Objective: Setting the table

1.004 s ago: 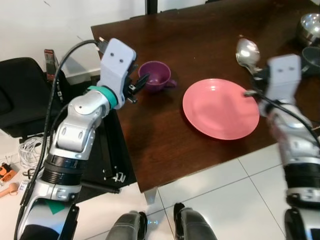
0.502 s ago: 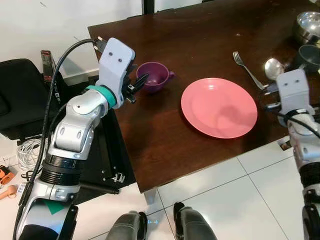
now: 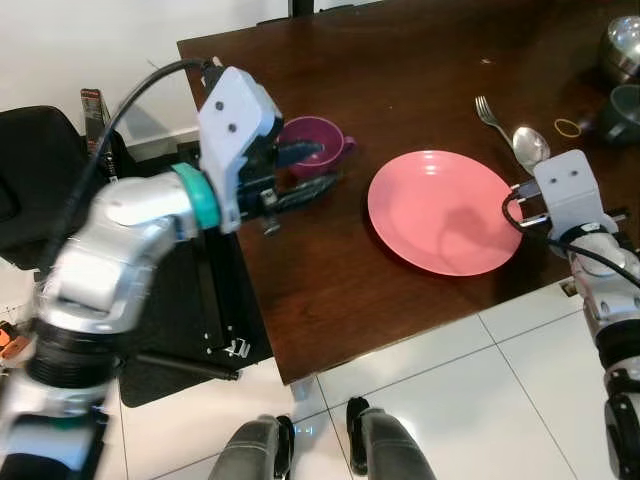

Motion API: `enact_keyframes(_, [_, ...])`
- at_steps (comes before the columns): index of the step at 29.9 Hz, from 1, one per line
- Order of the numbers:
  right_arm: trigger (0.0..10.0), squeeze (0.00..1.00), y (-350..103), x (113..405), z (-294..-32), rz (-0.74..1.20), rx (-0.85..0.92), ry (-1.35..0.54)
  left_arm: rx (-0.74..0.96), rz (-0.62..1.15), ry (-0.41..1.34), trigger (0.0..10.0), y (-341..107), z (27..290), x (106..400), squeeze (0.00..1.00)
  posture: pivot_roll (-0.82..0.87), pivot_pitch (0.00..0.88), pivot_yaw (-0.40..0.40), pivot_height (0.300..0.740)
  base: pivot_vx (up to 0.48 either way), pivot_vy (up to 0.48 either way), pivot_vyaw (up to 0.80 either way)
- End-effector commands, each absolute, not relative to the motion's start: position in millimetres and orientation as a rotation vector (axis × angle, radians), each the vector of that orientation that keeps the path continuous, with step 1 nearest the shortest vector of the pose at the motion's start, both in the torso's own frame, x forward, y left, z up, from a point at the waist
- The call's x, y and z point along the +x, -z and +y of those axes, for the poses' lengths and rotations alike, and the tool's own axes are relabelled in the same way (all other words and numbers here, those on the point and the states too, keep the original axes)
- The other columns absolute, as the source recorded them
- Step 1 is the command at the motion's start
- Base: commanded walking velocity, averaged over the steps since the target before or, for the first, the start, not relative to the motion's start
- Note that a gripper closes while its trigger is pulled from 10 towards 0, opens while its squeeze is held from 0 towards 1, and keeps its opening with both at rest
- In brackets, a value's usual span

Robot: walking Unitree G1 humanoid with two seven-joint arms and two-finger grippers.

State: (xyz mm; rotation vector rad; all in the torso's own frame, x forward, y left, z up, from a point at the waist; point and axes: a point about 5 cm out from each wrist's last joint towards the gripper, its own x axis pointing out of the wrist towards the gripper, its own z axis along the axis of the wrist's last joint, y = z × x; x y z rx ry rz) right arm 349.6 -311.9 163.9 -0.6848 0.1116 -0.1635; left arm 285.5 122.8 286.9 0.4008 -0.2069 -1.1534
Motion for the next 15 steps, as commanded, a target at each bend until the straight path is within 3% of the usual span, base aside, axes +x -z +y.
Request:
enact_keyframes(1, [10.0,0.0,-164.4,349.0,-314.8,0.115,-0.717,0.159,0.409,-0.205,1.232,10.0,-289.1,120.2,278.7,0.0,0.07,0.168,0.083,0.74,0.0,0.0,0.0])
enact_keyframes(15, [10.0,0.0,-173.7,343.2,-338.8,0.125,-0.819,0.228,0.469,-0.169,1.359,10.0,-296.5,123.8,266.7,0.0,0.06,0.172,0.088,0.74,0.0,0.0,0.0])
